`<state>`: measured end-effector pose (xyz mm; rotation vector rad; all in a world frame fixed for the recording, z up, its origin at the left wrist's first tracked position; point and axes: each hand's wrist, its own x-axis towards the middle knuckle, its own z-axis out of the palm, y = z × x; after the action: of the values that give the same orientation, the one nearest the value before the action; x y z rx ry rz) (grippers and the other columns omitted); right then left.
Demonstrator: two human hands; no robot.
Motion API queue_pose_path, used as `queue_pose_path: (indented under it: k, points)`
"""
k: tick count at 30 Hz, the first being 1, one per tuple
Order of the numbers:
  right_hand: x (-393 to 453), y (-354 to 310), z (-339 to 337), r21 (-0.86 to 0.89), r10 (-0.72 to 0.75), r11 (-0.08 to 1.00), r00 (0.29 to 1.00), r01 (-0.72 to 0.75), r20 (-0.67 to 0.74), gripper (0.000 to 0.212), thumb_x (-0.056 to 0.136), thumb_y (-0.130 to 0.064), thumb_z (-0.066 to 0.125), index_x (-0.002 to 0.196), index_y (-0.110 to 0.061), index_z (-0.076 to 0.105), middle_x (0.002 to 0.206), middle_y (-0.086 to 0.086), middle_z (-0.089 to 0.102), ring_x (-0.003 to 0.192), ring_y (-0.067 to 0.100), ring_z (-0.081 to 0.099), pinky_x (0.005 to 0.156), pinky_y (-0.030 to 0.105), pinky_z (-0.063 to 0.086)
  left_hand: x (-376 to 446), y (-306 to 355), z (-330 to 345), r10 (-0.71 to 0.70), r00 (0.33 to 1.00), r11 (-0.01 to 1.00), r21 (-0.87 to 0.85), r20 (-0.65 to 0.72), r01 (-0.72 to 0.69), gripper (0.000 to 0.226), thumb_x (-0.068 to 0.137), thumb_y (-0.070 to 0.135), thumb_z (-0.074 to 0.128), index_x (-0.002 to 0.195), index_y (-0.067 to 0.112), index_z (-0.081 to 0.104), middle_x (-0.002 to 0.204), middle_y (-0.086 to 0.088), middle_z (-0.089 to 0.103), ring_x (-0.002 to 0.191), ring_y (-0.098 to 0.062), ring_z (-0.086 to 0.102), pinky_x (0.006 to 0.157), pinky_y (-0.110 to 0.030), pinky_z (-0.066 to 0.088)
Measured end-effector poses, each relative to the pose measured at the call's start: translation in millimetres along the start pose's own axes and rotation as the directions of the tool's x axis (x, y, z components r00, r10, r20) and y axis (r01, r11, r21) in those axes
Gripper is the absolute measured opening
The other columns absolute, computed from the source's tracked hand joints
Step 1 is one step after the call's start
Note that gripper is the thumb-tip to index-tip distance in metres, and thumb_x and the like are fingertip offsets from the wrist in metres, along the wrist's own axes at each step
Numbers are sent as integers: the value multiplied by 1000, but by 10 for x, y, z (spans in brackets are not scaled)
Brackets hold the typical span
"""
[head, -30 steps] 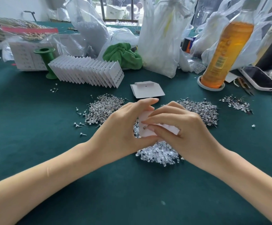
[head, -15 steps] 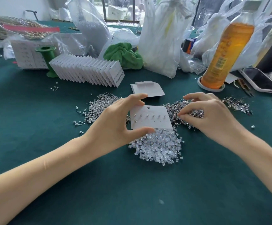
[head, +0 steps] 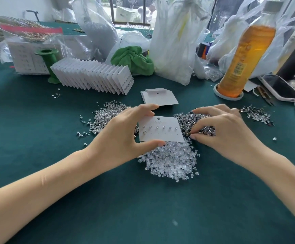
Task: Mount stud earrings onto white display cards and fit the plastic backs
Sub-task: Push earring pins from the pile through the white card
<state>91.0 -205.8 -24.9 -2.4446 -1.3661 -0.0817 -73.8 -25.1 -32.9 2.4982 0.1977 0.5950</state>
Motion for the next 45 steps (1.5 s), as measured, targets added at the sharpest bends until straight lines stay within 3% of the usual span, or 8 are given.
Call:
queue_pose_path:
  k: [6,9,11,13,17,23,29,45]
  points:
    - [12,-14,-6,51,-16,998,995,21,-98,5,75,-26,79,74,-28,75,115,-10,65,111,18,50,90,33,26,2,6,-3,-8,1000,1000,3,3,8,75,68,53,71,134,28,45,119,9,61,109,-2,52,95,-7,31]
    - [20,-22,-49,165,20,986,989,4,-148,8,76,-21,79,74,-26,73,100,-16,66,105,15,54,94,34,32,-1,11,1,-3,1000,1000,1,-1,3,75,68,51,72,133,27,45,118,8,61,110,-5,52,96,-10,32]
    - [7,-62,-93,295,54,955,983,0,-174,10,76,-19,79,75,-27,72,91,-19,67,96,7,57,91,22,39,-3,20,6,8,1000,1000,5,-8,-8,74,68,49,73,133,26,46,118,8,62,110,-6,53,96,-11,33]
    - [-21,-142,-111,386,70,922,977,14,-202,10,76,-18,78,76,-26,72,85,-15,69,84,0,59,75,6,39,-4,31,16,25,1000,1000,11,-11,-25,74,69,48,74,133,25,46,117,6,62,109,-7,54,96,-12,34]
    - [-119,-390,-33,482,-23,860,958,166,-287,13,74,-14,79,75,-23,70,82,-7,69,79,5,64,72,11,45,-1,55,40,53,999,999,5,-8,-52,75,69,46,77,133,24,46,115,6,63,107,-4,52,93,-8,32]
    - [-105,-534,192,291,-291,860,871,420,-396,10,76,-4,78,73,-3,68,76,2,69,79,26,61,73,41,51,-3,75,74,75,997,997,-25,-9,-75,73,71,44,77,134,22,46,115,5,63,107,-7,53,93,-10,34]
    - [-68,-519,242,176,-367,864,829,472,-422,9,77,-6,71,72,-1,65,74,5,68,76,28,58,70,43,51,-3,96,71,116,993,993,-20,-17,-116,70,73,53,64,132,18,48,112,3,64,104,-7,53,92,-11,35]
    - [-66,-491,229,110,-471,838,810,535,-350,9,81,-10,69,80,-1,70,82,4,69,82,28,58,73,45,50,-1,63,91,125,992,992,8,-21,-125,72,71,39,77,133,16,47,114,2,63,106,-11,54,94,-21,38]
